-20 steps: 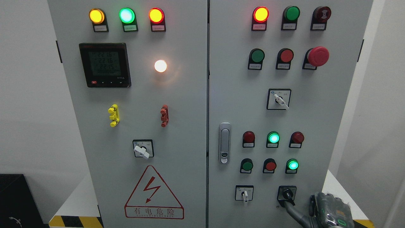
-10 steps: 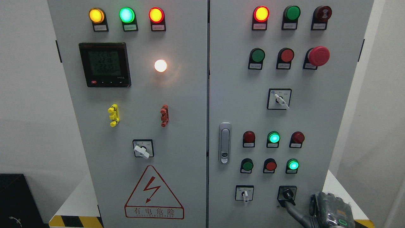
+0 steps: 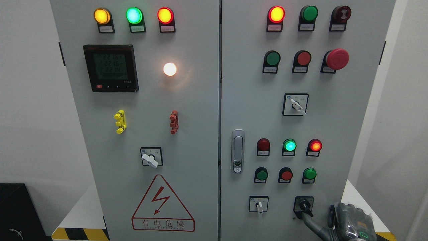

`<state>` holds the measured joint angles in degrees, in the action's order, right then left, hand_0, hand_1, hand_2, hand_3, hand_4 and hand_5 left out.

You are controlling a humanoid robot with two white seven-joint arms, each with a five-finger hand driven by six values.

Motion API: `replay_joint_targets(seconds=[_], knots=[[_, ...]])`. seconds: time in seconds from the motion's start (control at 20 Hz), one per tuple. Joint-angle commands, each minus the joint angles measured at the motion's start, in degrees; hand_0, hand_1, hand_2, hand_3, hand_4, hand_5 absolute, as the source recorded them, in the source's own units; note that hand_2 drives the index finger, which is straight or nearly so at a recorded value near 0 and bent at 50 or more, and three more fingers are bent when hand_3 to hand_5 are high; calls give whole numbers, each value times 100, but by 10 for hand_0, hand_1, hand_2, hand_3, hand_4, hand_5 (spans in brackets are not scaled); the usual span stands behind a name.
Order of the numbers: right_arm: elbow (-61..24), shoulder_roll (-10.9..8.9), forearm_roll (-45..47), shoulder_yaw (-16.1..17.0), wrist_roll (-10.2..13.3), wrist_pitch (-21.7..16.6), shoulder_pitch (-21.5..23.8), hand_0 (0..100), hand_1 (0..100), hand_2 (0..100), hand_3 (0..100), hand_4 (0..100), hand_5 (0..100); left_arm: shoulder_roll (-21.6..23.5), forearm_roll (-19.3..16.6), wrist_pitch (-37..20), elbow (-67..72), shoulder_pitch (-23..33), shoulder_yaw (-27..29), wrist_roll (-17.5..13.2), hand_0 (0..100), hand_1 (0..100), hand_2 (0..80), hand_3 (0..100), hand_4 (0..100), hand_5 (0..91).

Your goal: Flip black knob to close circuit

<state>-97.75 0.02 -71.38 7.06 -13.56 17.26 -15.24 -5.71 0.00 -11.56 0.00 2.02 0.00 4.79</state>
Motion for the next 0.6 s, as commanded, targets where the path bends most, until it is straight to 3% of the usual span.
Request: replay_joint_targets(seconds=[0.0, 0.55], knots=[[-42, -107, 71, 67, 11, 14, -5, 0, 143, 770, 959, 781, 805, 0, -114, 5, 123, 0, -123, 5, 0, 0, 0, 0, 0, 0], [-112, -107, 115, 67, 11, -3, 4, 0, 144, 768, 958, 779, 804, 0, -123, -4, 123, 0, -123, -4, 0, 0, 0, 0, 0, 0]])
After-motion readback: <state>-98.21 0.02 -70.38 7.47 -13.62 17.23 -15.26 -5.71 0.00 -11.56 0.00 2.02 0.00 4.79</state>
